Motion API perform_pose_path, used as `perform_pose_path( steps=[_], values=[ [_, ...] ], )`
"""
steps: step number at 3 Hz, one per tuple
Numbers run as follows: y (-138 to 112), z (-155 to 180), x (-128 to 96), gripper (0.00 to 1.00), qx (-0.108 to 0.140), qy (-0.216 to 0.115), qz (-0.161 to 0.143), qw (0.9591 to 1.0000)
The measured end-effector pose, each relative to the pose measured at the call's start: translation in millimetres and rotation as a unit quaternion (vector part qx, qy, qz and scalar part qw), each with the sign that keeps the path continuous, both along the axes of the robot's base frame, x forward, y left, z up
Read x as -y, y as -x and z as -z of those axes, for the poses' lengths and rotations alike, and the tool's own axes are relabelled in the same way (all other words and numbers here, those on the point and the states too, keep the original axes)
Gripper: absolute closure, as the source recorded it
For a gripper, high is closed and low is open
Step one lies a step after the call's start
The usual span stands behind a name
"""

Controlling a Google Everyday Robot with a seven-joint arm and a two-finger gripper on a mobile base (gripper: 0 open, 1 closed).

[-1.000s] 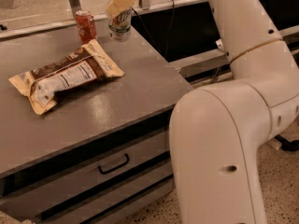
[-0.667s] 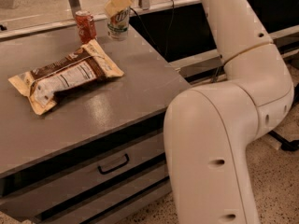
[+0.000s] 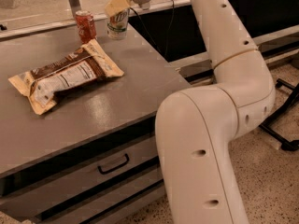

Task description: Move 7up can near coke can

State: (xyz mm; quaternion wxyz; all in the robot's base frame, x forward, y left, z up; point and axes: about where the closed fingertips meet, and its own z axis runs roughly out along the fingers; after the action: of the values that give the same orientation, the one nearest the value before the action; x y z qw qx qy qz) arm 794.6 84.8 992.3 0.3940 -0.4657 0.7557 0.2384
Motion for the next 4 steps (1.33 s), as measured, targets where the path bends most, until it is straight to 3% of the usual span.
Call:
perform_pose_path(
  steps=[2,4],
  values=[
    [-22,0,6,0.54,0.008,-0.034,0.031,0.9989],
    [-24,0,1,0.55,0.014,-0.029,0.027,0.9991]
  ],
)
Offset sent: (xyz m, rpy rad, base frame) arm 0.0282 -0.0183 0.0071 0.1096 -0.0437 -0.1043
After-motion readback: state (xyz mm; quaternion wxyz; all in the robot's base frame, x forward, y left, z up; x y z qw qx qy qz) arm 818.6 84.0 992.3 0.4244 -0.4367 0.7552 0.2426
